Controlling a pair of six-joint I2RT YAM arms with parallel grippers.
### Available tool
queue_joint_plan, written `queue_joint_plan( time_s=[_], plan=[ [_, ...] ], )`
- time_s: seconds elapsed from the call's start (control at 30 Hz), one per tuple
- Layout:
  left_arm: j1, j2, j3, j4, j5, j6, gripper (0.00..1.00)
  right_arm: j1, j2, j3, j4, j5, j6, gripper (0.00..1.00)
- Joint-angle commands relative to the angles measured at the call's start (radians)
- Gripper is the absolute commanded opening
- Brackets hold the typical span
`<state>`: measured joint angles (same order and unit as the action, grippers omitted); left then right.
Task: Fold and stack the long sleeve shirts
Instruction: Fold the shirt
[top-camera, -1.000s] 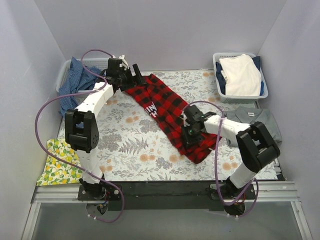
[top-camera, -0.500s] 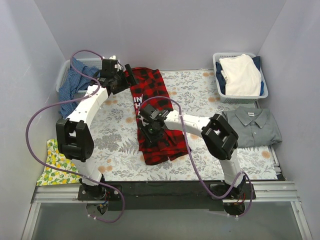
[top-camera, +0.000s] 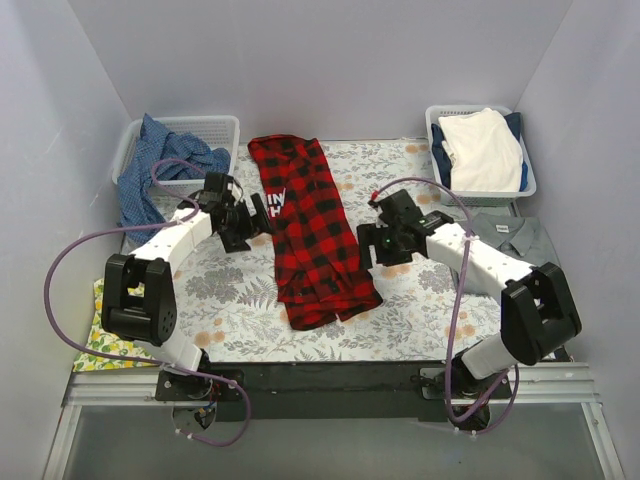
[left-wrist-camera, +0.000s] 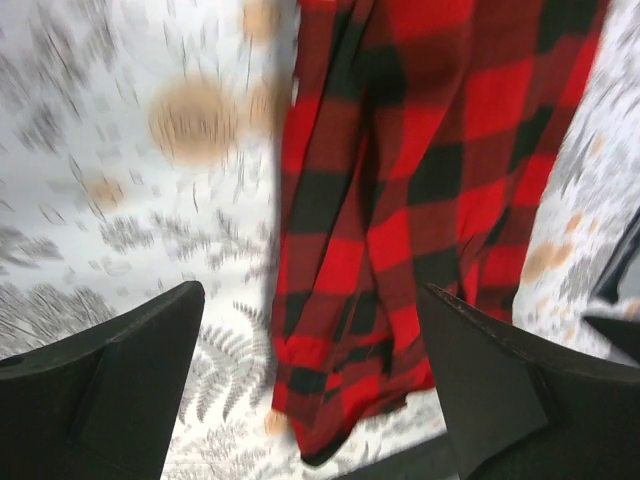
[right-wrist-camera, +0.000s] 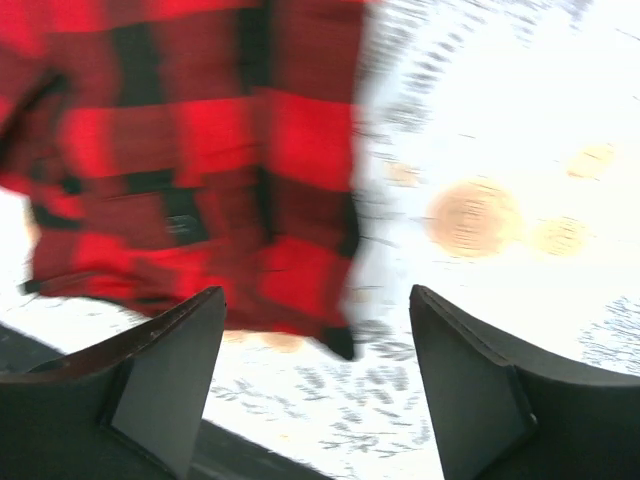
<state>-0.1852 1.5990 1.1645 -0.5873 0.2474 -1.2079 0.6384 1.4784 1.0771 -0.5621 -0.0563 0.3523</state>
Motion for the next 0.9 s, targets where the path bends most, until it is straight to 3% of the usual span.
queue_joint_plan(
  time_s=[0.0,0.13,0.43,0.87],
  plan=[
    [-0.003,-0.070,-0.132,0.017,0.187,-0.041,0.87,-0.146,0.008,-0.065,0.102,-0.131,-0.090,0.83],
    [-0.014,-0.073,-0.230,0.061,0.223,-0.090,0.86,-0.241,0.062,-0.034,0.134,-0.258,-0.157,0.84],
    [-0.034,-0.105,-0.364,0.089,0.265,-0.174,0.86,-0.281,0.230,-0.097,0.225,-0.535,-0.200,0.85],
    [-0.062,-0.142,-0.506,0.144,0.303,-0.254,0.85,-0.269,0.241,-0.244,0.346,-0.611,-0.076,0.78]
  ],
)
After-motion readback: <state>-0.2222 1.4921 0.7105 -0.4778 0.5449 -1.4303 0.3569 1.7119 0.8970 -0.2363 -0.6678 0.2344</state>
